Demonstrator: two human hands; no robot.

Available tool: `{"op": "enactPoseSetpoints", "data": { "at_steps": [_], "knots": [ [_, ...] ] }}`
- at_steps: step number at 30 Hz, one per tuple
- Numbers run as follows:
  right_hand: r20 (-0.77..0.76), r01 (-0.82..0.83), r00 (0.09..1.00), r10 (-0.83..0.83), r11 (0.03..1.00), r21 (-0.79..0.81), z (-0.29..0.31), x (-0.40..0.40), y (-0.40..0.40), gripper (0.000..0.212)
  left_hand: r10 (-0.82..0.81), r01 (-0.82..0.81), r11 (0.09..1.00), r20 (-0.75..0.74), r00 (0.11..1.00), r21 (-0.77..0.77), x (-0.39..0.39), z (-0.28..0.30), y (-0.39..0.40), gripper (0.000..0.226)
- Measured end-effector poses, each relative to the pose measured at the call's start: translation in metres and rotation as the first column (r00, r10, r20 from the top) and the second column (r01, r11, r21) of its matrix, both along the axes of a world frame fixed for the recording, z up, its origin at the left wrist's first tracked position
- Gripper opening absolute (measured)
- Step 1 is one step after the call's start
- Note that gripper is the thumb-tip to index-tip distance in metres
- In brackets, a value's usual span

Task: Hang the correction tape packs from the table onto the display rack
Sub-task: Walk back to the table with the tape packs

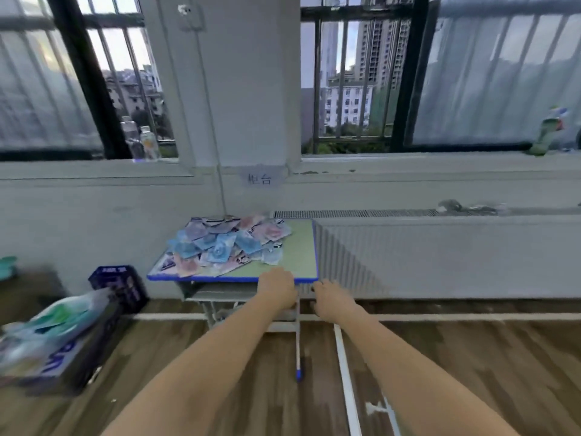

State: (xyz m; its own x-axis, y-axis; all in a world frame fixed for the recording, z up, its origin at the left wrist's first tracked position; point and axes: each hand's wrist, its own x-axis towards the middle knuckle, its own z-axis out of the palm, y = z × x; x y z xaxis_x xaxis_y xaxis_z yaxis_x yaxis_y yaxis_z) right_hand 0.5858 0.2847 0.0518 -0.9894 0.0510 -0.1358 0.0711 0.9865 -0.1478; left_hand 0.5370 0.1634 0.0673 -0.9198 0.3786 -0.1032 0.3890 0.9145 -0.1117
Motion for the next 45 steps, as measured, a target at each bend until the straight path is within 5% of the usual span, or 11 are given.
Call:
{"op": "enactPoseSetpoints", "data": {
  "at_steps": [26, 34, 45],
  "knots": [
    [0.264, -0.051, 0.962, 0.066, 0.997, -0.066, -0.087, -0.436, 0.057, 0.048, 0.230, -0.264, 0.955, 0.228, 0.946, 0.131, -0.413, -0.087, 0.004, 0.036],
    [0.292, 0.127, 0.954, -0.076, 0.979, -0.162, -0.117, -0.550, 0.030, 0.043, 0.115, -0.141, 0.986, 0.243, 0.963, 0.094, -0.573, -0.117, -0.013, 0.047],
    [0.287, 0.457, 0.873, -0.395, 0.867, -0.198, -0.160, -0.588, -0.003, 0.076, 0.095, -0.138, 0.986, 0.361, 0.928, 0.097, -0.677, -0.160, -0.018, 0.085]
  ]
}}
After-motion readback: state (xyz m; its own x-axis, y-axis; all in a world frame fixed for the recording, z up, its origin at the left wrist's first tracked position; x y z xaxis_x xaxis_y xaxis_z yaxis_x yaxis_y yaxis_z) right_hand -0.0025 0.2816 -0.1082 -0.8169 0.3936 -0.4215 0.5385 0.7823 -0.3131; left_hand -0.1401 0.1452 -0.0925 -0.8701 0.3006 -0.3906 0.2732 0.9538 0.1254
